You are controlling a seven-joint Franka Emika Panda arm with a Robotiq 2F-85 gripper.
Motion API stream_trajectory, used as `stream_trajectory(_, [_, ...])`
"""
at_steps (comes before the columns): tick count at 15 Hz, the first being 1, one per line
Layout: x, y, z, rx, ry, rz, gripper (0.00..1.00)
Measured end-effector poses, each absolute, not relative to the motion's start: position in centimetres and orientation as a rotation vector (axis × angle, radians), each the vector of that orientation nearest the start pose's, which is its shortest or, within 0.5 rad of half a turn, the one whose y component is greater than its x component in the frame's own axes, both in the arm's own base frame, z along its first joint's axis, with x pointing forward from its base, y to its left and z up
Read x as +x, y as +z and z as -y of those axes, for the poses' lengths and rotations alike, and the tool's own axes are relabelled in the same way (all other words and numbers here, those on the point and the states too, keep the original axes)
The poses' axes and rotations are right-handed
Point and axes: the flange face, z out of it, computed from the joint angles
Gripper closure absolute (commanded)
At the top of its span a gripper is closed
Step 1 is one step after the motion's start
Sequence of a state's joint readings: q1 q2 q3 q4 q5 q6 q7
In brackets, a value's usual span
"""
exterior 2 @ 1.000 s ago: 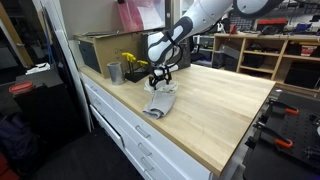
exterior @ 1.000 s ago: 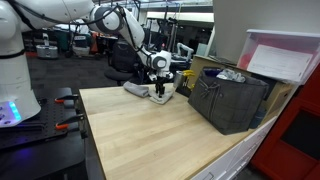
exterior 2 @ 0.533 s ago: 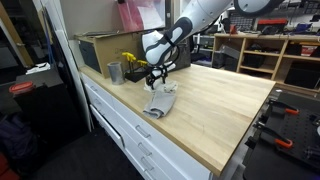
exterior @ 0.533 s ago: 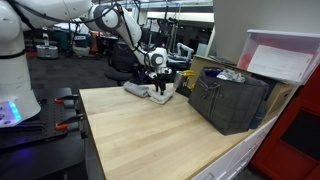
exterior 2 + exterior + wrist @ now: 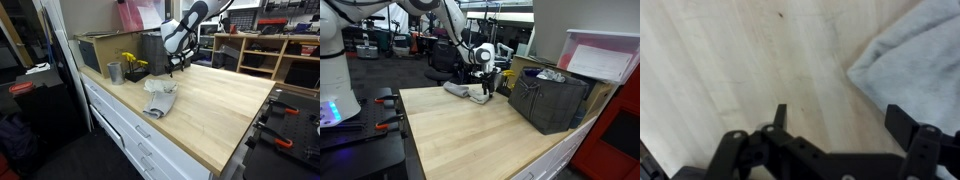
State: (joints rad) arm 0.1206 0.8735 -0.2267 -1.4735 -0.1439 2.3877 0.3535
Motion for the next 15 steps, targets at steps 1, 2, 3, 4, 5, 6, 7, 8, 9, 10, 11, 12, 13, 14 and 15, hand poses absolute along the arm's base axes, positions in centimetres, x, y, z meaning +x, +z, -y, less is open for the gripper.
stream_trajectory(1, [71.0,17.5,6.5,-3.37,-0.122,-0.49,0.0])
stream_trajectory(2, [69.9,17.8,8.0,-3.369,-0.089,-0.512,0.0])
stream_trajectory(3, [68.7,18.1,9.4,-3.367,-0.055,-0.525,0.0])
stream_trajectory(4, [67.4,18.4,10.8,-3.365,-0.02,-0.535,0.0])
stream_trajectory(5, [66.0,18.7,12.0,-3.362,0.015,-0.535,0.0])
stream_trajectory(6, [64.6,19.0,13.2,-3.357,0.048,-0.534,0.0])
stream_trajectory(7, [63.3,19.4,14.2,-3.349,0.078,-0.535,0.0])
stream_trajectory(8, [61.9,19.7,15.3,-3.341,0.106,-0.53,0.0])
stream_trajectory(9, [60.8,19.9,16.1,-3.333,0.128,-0.528,0.0])
stream_trajectory(10, [60.1,20.1,16.6,-3.328,0.139,-0.528,0.0])
stream_trajectory(11, [59.8,20.3,16.8,-3.325,0.144,-0.528,0.0])
stream_trajectory(12, [59.6,20.3,16.7,-3.324,0.145,-0.526,0.0])
stream_trajectory(13, [59.7,20.3,16.4,-3.323,0.146,-0.519,0.0])
stream_trajectory(14, [59.7,20.2,16.2,-3.322,0.147,-0.516,0.0])
stream_trajectory(15, [59.8,20.1,16.0,-3.319,0.147,-0.512,0.0])
